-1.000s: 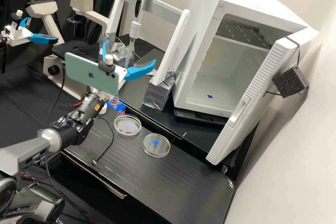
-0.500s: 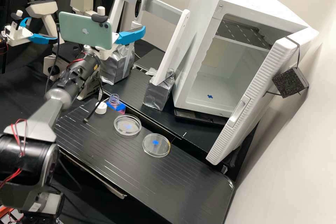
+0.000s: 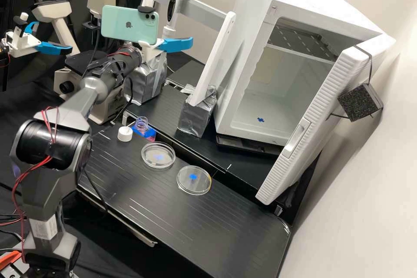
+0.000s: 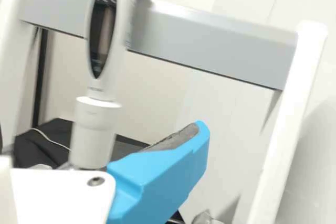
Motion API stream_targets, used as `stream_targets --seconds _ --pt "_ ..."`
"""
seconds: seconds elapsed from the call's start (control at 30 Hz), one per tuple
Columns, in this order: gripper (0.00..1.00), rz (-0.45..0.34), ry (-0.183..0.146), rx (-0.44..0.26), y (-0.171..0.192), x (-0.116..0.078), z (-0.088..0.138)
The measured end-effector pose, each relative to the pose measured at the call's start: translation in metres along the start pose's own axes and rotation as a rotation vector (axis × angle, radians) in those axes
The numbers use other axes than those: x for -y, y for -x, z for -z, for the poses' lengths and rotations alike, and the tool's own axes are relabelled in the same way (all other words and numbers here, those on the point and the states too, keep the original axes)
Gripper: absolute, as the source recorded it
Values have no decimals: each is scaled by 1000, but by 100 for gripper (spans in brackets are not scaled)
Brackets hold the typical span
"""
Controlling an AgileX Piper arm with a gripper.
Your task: Use the pipette
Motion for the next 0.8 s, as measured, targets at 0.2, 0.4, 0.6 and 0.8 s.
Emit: stream_targets --seconds 0.2,0.4,0.6,0.8 --pt "100 10 -13 26 -12 -2 2" --pt "0 1 -29 11 -13 -10 6" --pt "0 4 -32 17 -13 -11 7" --pt "0 11 -34 26 -13 -10 6"
